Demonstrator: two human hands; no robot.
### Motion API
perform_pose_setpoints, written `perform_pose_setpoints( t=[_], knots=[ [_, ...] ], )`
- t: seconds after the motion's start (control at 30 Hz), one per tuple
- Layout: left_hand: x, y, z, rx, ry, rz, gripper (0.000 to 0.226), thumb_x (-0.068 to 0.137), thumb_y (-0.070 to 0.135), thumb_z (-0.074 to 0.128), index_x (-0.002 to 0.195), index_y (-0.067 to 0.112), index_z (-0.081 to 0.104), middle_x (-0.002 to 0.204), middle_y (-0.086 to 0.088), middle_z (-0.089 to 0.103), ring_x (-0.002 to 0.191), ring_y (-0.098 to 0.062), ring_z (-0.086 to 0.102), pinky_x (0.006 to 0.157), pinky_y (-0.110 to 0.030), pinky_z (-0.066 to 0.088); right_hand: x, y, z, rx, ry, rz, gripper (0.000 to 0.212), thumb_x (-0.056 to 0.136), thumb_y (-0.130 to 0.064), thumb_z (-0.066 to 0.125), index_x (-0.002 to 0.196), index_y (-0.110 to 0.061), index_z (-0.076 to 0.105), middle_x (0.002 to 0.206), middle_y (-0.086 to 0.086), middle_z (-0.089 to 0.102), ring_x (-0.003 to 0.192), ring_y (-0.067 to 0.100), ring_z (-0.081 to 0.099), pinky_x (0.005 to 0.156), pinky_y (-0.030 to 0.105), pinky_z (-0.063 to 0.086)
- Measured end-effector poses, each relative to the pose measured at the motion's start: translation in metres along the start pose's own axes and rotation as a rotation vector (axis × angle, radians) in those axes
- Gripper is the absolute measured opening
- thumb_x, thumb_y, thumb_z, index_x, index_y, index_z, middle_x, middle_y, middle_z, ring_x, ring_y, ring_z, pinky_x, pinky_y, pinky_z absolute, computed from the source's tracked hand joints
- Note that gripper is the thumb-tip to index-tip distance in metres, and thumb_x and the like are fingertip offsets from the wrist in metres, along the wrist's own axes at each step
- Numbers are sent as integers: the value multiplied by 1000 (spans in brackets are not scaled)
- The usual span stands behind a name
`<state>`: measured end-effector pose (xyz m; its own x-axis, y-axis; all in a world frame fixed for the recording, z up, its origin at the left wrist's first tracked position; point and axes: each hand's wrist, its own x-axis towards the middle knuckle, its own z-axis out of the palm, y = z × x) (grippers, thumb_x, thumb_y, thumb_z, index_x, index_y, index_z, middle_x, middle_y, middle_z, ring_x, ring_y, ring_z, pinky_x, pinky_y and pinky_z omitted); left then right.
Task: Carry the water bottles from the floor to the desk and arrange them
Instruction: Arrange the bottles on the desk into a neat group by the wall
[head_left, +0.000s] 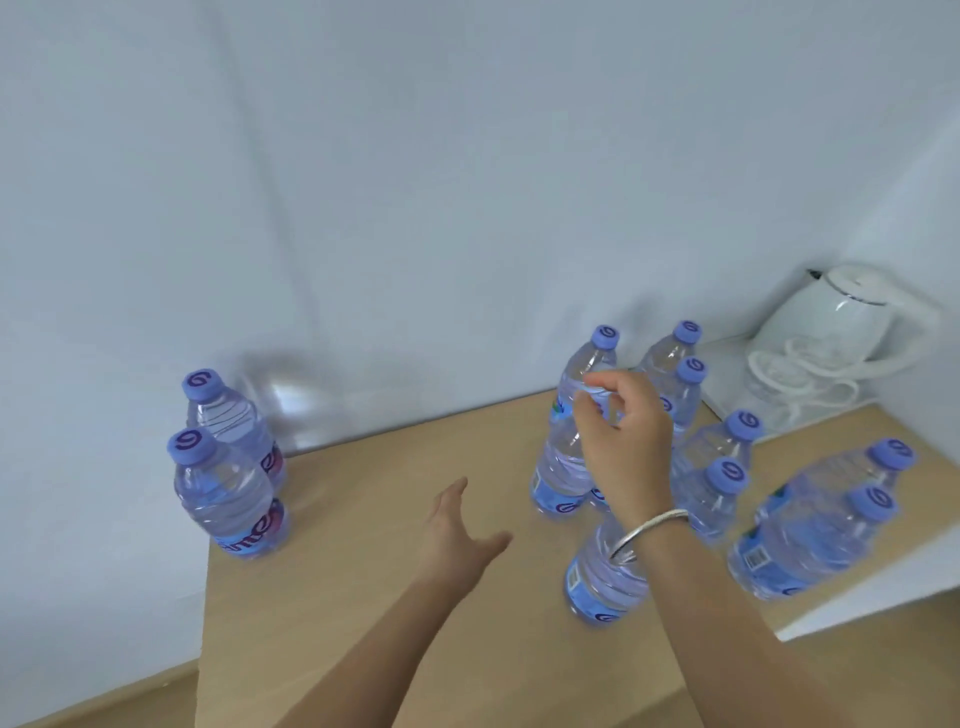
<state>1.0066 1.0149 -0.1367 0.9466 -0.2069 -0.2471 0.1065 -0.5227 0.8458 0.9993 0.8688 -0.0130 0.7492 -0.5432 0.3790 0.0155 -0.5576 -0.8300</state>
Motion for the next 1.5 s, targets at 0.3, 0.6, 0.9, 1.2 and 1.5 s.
perform_pose_setpoints(
  t=[0.3, 0.6, 0.9, 1.2, 1.5],
  knots=[
    [1, 45, 32, 65, -90, 168, 82, 75, 23, 75, 143, 21, 30, 144, 8, 37, 129, -7, 38, 95, -14, 30, 42, 42, 12, -335, -549, 361, 31, 81, -23, 62, 70, -18, 34, 66, -3, 39, 61, 16, 42, 49, 23, 26],
    [6, 32, 11, 80, -54, 79, 95, 72, 27, 79, 147, 19, 20, 150, 5, 31, 136, -11, 32, 108, -25, 32, 43, 26, 6, -377, -538, 177, 44, 84, -30, 63, 61, -16, 28, 58, -1, 35, 58, 19, 40, 50, 27, 26],
    [-12, 30, -24, -313, 194, 133, 69, 56, 10, 87, 110, 25, 47, 96, 14, 62, 78, 8, 61, 66, -12, 49, 46, -57, -9, -74, -412, -94, 52, 72, -37, 71, 53, -15, 28, 53, 0, 26, 53, 17, 27, 54, 29, 27],
    [-65, 44, -72, -605, -49, 219, 37, 49, 23, 77, 83, 14, 67, 76, -2, 70, 71, -13, 64, 65, -23, 51, 27, -74, 28, 602, -983, 167, 43, 72, -30, 67, 112, -21, 53, 102, 0, 68, 91, 11, 67, 72, 23, 48],
    [-94, 28, -95, -771, -162, 152, 55, 52, 29, 70, 103, 8, 62, 87, -1, 69, 82, -13, 65, 75, -23, 51, 4, -99, 55, 570, -1064, 107, 43, 80, -26, 71, 117, -23, 49, 110, 14, 69, 93, 23, 68, 68, 19, 52]
  ],
)
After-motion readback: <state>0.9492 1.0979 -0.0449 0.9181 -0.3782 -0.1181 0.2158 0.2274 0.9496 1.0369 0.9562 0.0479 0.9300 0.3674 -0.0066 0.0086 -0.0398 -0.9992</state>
